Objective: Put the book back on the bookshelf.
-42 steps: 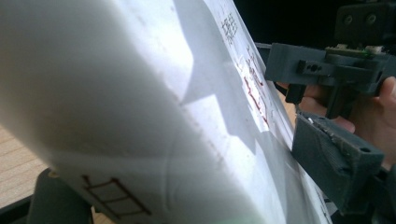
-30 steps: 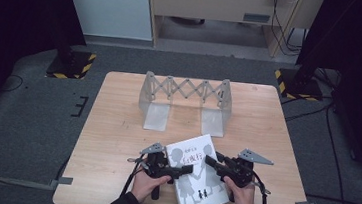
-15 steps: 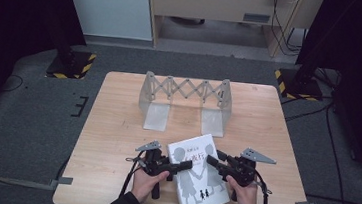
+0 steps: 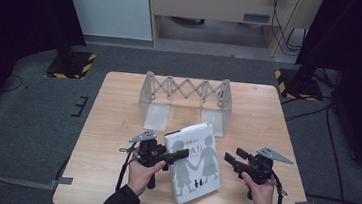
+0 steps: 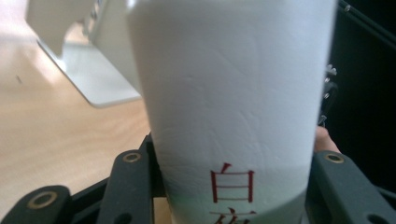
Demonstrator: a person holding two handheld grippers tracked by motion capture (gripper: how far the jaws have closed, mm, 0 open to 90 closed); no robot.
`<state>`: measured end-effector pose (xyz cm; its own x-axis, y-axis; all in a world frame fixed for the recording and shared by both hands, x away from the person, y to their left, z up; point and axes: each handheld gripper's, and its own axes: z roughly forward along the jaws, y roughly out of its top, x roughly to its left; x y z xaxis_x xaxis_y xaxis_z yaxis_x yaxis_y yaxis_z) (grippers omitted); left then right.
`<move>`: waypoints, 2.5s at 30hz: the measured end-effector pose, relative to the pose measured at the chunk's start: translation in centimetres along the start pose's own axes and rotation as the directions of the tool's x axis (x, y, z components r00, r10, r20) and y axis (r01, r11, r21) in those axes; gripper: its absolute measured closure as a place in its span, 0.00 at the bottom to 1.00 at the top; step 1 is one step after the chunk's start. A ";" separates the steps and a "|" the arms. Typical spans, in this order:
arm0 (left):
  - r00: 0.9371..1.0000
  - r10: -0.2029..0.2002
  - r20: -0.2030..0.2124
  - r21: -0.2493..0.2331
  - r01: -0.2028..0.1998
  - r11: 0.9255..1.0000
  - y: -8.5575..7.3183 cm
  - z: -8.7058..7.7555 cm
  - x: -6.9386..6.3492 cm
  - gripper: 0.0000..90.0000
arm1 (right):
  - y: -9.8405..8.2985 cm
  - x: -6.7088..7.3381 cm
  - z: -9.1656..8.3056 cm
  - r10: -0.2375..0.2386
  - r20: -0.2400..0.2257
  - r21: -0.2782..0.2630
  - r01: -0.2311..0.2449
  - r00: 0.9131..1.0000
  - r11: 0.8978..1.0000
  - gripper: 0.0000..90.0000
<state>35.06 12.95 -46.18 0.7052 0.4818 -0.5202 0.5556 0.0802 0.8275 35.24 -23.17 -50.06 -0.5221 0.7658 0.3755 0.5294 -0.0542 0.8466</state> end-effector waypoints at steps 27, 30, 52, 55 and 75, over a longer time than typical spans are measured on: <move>0.984 0.176 -0.020 -0.073 -0.177 0.981 -1.1 -1.7 -0.6 0.54 | -0.3 -1.4 0.2 -0.107 0.126 0.089 0.096 0.986 0.991 0.29; 0.984 0.176 -0.009 -0.072 -0.176 0.982 -1.0 -1.6 -0.7 0.53 | -0.3 -1.5 0.2 -0.114 0.127 0.095 0.102 0.985 0.990 0.28; 0.967 0.254 -0.028 -0.019 -0.255 0.967 -0.1 0.4 -3.1 0.48 | -0.4 -1.4 0.4 -0.110 0.127 0.103 0.097 0.986 0.990 0.28; 0.966 0.256 -0.029 -0.007 -0.256 0.967 0.0 0.5 -3.1 0.48 | -0.4 -1.4 0.4 -0.111 0.126 0.103 0.098 0.986 0.990 0.27; 0.958 0.287 -0.030 0.029 -0.286 0.958 0.2 0.6 -3.5 0.51 | -0.4 -1.4 0.5 -0.110 0.123 0.109 0.096 0.986 0.989 0.27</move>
<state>32.95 10.76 -44.36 0.8214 0.5104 -0.2547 0.3437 -0.0864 0.9351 36.10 -23.93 -51.14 -0.4904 0.8403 0.2310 0.5461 0.0897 0.8329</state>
